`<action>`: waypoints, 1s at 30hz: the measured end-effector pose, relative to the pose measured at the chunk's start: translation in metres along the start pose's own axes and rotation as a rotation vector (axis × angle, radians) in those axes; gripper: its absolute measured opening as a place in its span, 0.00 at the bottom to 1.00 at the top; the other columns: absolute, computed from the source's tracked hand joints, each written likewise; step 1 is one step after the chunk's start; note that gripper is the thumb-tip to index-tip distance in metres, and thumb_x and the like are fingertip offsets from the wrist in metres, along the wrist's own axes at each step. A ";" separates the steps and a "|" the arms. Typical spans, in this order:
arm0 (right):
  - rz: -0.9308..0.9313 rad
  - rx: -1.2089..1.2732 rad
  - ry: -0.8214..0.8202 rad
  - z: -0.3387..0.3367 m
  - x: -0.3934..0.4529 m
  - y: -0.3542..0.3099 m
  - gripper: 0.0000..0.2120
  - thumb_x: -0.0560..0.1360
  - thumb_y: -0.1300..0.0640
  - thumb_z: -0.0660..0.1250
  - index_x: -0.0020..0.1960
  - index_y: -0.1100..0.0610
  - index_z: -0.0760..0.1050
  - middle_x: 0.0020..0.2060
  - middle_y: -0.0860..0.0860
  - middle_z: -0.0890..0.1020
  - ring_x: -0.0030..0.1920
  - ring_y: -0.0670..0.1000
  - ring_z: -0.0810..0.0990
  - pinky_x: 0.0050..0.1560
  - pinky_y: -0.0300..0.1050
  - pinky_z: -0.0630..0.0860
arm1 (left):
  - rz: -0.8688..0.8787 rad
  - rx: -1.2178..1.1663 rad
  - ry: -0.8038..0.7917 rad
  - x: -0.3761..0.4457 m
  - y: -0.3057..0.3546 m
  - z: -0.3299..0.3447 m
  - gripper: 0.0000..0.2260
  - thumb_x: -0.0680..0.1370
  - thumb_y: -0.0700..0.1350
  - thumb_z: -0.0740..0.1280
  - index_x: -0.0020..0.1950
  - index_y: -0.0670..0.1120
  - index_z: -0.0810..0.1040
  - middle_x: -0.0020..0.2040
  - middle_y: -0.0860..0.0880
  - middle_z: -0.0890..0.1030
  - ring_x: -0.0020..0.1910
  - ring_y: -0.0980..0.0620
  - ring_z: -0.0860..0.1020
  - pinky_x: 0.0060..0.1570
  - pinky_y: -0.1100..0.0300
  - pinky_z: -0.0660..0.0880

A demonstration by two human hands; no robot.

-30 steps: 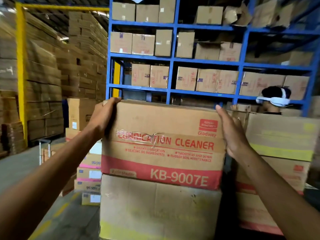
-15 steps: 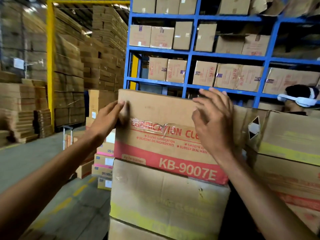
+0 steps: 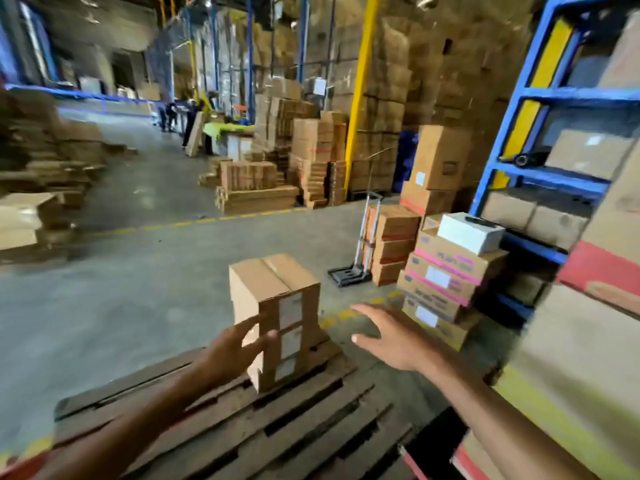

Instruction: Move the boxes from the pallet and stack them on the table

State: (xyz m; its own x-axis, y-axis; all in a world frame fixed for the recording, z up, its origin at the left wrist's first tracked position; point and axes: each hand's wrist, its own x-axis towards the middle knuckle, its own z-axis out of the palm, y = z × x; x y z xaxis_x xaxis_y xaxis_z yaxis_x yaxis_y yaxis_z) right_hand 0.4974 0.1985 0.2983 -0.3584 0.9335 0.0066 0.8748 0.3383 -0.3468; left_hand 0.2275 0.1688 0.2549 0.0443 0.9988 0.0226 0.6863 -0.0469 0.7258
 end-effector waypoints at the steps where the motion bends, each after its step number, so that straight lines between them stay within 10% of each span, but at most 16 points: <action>1: 0.035 0.061 -0.110 0.021 0.015 -0.004 0.29 0.78 0.48 0.63 0.75 0.51 0.59 0.74 0.51 0.64 0.73 0.52 0.63 0.68 0.46 0.63 | -0.081 -0.018 -0.004 -0.005 -0.028 -0.004 0.32 0.74 0.64 0.61 0.72 0.48 0.68 0.69 0.45 0.74 0.67 0.47 0.72 0.63 0.58 0.67; 6: 0.132 0.102 -0.432 0.098 0.071 -0.008 0.31 0.78 0.46 0.62 0.77 0.49 0.55 0.76 0.50 0.59 0.74 0.54 0.61 0.68 0.48 0.64 | -0.328 -0.074 0.031 -0.013 -0.124 -0.009 0.22 0.79 0.49 0.63 0.69 0.40 0.70 0.68 0.44 0.73 0.66 0.50 0.73 0.59 0.68 0.64; 10: 0.131 0.071 -0.462 0.130 0.105 0.001 0.31 0.78 0.46 0.62 0.76 0.51 0.56 0.77 0.51 0.58 0.75 0.54 0.58 0.71 0.49 0.62 | -0.420 -0.143 0.009 0.005 -0.149 -0.009 0.08 0.81 0.40 0.61 0.43 0.50 0.74 0.42 0.55 0.73 0.36 0.68 0.75 0.36 0.78 0.66; 15: 0.170 0.155 -0.369 0.144 0.164 0.015 0.29 0.77 0.45 0.63 0.74 0.51 0.61 0.74 0.52 0.63 0.72 0.54 0.64 0.67 0.49 0.65 | -0.455 -0.226 0.073 0.053 -0.169 -0.011 0.21 0.80 0.52 0.62 0.69 0.41 0.72 0.65 0.45 0.76 0.64 0.48 0.74 0.58 0.65 0.69; 30: 0.337 0.296 -0.112 0.210 0.507 0.167 0.31 0.78 0.45 0.61 0.75 0.59 0.60 0.74 0.57 0.64 0.73 0.55 0.63 0.70 0.49 0.61 | -0.676 -0.215 -0.001 0.407 -0.240 0.072 0.29 0.80 0.55 0.58 0.77 0.44 0.57 0.74 0.40 0.66 0.71 0.40 0.67 0.66 0.50 0.65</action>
State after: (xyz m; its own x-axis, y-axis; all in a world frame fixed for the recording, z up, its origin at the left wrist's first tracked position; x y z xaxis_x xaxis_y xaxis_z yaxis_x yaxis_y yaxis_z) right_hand 0.3937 0.7031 0.0464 -0.1172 0.9615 -0.2484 0.8235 -0.0457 -0.5654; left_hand 0.1329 0.5852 0.0409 -0.3402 0.8077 -0.4815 0.4048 0.5879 0.7003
